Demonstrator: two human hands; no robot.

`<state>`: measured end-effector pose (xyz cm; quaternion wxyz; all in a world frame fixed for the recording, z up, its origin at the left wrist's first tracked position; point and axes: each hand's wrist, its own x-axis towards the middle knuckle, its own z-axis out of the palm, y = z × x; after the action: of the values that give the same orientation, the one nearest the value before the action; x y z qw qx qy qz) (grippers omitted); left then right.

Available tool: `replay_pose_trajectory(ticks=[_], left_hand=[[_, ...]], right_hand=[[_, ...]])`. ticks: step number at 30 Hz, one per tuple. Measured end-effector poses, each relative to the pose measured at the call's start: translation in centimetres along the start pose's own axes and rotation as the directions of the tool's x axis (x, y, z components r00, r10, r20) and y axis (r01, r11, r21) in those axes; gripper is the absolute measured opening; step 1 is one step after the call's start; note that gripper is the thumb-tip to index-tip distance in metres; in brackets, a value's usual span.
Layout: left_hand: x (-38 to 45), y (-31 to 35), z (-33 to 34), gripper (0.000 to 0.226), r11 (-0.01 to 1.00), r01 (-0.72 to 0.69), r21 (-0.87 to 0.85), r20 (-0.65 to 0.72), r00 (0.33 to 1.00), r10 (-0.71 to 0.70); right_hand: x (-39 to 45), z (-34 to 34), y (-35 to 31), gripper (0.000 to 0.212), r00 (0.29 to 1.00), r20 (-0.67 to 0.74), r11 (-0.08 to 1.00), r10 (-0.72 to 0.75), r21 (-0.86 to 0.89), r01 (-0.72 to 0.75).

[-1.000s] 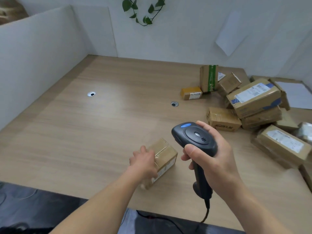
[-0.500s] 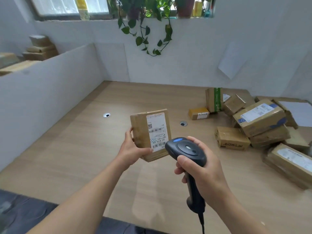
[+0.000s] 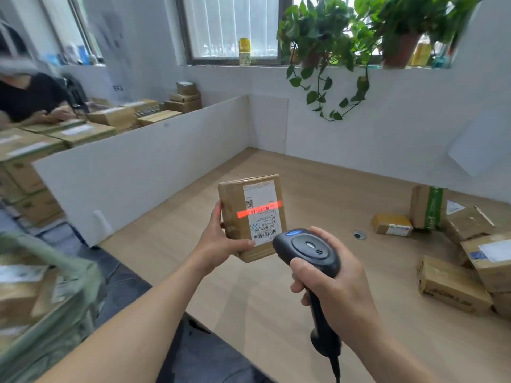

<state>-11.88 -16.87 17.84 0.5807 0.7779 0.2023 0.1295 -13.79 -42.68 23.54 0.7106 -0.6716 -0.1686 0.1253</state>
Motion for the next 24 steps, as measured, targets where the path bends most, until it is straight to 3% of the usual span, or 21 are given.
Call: replay_pose_trajectory(ticks=[9, 17, 24], left_hand=[[-4.9, 0.4, -2.5, 0.136, 0.999, 0.039, 0.035, -0.114, 0.993, -0.035], [-8.7, 0.5, -5.1, 0.136, 0.997, 0.067, 0.039, -0.220, 0.974, -0.056], [-10.8, -0.2, -9.0, 0.123, 0.998, 0.053, 0.036, -0.310, 0.950, -0.039]], right_hand=[[-2.0, -0.1, -0.4, 0.057, 0.991, 0.133, 1.000, -0.015, 0.016, 0.013], [-3.0, 1.2, -0.5, 0.080, 0.973, 0.231, 1.000, -0.019, 0.024, 0.014], [-3.2, 4.4, -1.3, 0.064, 0.932, 0.360, 0.999, -0.039, 0.021, 0.033]])
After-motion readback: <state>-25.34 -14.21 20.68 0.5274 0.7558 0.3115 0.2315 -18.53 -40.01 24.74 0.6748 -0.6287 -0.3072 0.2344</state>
